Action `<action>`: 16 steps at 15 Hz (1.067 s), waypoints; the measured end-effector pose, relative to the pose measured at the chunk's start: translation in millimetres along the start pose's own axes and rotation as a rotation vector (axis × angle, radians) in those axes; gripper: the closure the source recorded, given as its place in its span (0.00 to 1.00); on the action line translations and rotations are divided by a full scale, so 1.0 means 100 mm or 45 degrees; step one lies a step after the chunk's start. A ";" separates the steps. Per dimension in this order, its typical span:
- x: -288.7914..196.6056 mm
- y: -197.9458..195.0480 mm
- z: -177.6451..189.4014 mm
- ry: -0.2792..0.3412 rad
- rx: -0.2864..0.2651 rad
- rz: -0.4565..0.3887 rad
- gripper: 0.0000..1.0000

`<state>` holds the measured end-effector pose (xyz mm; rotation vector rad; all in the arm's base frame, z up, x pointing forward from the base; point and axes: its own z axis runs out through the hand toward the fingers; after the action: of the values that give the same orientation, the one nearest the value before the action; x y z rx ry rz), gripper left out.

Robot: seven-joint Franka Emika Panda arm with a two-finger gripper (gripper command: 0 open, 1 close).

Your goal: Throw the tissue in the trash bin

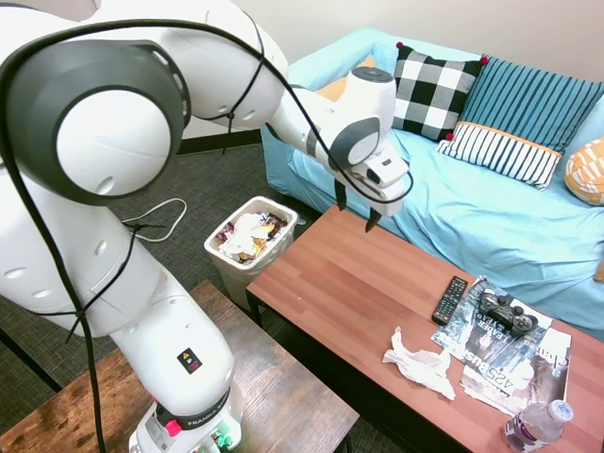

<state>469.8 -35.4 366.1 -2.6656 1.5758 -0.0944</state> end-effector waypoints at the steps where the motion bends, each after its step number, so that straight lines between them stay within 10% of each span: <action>1: 0.15 0.08 0.11 0.010 -0.023 0.058 0.00; 8: 1.12 1.18 1.24 0.017 -0.191 0.401 0.00; 16: 1.38 1.51 2.18 -0.030 -0.295 0.570 0.00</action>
<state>420.2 -228.0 142.5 -2.3706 2.2496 0.1424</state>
